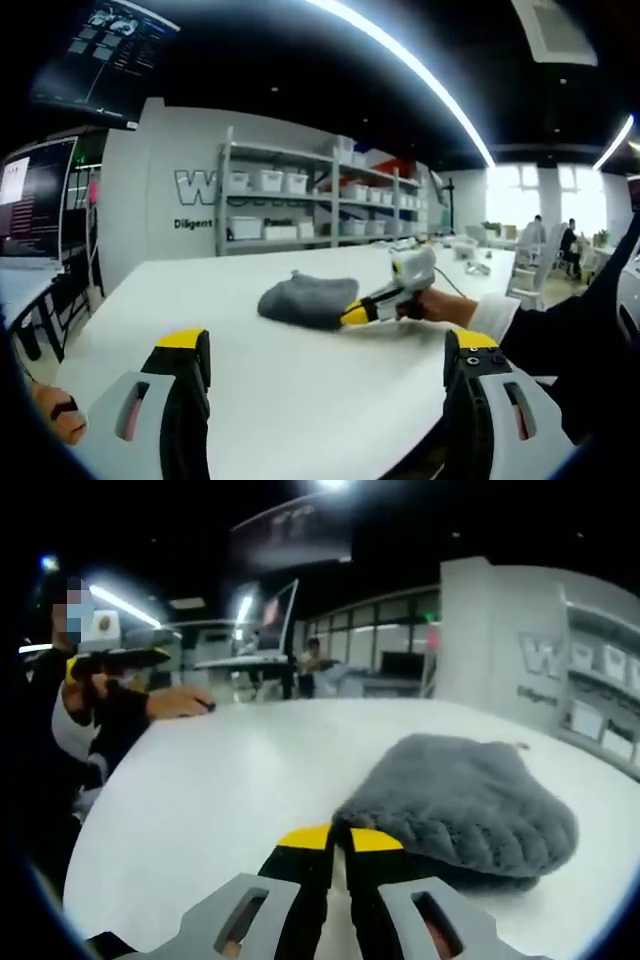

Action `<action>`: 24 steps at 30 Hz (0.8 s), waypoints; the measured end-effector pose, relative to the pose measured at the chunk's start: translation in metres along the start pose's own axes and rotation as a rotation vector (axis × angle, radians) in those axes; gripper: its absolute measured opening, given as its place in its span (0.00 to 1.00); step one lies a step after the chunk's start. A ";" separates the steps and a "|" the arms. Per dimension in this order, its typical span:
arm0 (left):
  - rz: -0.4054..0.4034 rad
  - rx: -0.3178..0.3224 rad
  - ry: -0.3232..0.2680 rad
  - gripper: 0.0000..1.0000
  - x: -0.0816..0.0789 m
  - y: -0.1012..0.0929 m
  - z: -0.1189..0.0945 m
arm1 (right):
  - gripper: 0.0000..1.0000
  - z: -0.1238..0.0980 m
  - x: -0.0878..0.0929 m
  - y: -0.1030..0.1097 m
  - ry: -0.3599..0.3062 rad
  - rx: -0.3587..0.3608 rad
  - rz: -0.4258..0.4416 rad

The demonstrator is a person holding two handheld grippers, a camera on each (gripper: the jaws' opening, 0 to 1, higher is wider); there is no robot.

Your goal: Open the folded towel by lifting each exposed corner and separating the folded layers until the towel lies flat within the target outline without major curled edges

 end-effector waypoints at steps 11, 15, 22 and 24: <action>-0.004 0.010 0.006 0.95 0.003 -0.004 0.008 | 0.00 0.006 -0.002 0.008 0.004 -0.007 -0.044; -0.007 0.018 0.008 0.94 0.005 -0.007 0.011 | 0.00 0.008 -0.002 0.010 0.006 -0.007 -0.053; -0.002 0.010 0.015 0.94 0.007 -0.007 0.011 | 0.00 0.011 -0.003 0.015 0.005 -0.014 -0.076; -0.005 0.008 0.014 0.93 0.008 -0.005 0.012 | 0.00 0.011 -0.003 0.017 0.006 -0.018 -0.082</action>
Point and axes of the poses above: the point that each gripper's makers call its tool centre point, and the gripper's own axes: z roughly forward along the fingers, y roughly to its left, x roughly out of its underside, the point moved 5 cm from there along -z, roughly backward along the fingers, and after that the axes turned 7 degrees about y, right-handed, at the moved point
